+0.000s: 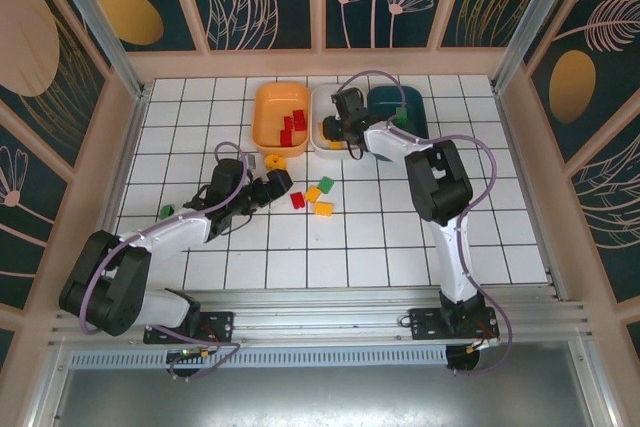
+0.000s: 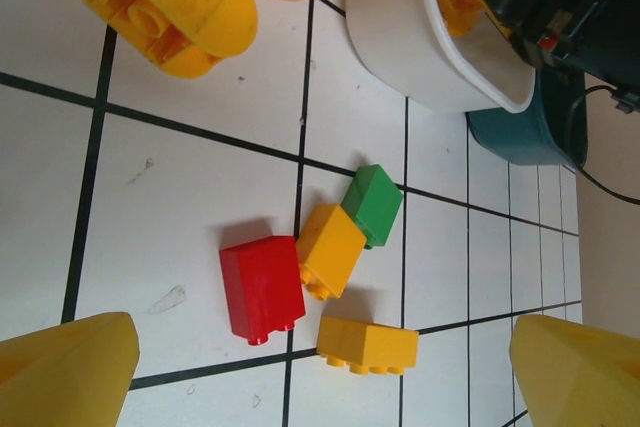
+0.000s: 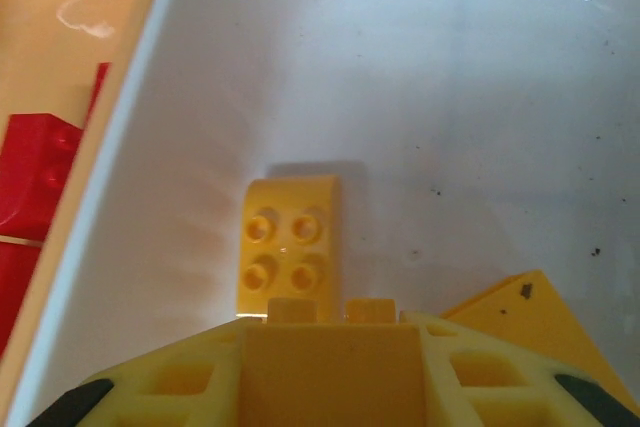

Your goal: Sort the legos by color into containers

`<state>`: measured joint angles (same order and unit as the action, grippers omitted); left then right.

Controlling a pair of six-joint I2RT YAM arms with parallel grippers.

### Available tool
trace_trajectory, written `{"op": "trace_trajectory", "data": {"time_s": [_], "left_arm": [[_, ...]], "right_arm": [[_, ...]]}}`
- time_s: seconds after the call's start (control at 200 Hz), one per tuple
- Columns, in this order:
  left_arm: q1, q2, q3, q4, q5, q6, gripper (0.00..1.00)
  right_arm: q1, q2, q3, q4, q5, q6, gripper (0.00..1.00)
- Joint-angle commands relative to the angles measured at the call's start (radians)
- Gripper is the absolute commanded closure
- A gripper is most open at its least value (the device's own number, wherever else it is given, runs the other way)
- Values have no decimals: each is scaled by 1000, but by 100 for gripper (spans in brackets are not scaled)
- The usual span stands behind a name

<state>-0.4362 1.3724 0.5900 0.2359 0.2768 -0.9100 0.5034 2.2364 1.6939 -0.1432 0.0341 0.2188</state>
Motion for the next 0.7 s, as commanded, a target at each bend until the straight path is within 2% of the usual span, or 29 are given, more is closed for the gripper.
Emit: {"op": "trace_trajectory", "data": {"time_s": [0.0, 0.1, 0.175, 0.285, 0.43, 0.505, 0.696], "left_arm": [[-1, 2, 32, -1, -12, 31, 4], [-1, -6, 68, -50, -15, 63, 2], [0, -20, 99, -91, -37, 89, 1], [1, -53, 135, -154, -119, 113, 2], [20, -126, 155, -265, -302, 102, 1], [75, -179, 135, -296, -341, 86, 2], [274, -281, 51, -332, -291, 75, 2]], "right_arm": [[-4, 12, 69, -49, 30, -16, 57], [-5, -9, 80, -67, 53, -25, 43], [-4, -51, 56, -56, 64, -33, 40], [1, -137, -1, -34, 78, -37, 38], [56, -294, -173, 44, 82, -25, 40], [117, -362, -271, 85, 88, -10, 42], [286, -382, -393, 143, 124, 57, 44]]}}
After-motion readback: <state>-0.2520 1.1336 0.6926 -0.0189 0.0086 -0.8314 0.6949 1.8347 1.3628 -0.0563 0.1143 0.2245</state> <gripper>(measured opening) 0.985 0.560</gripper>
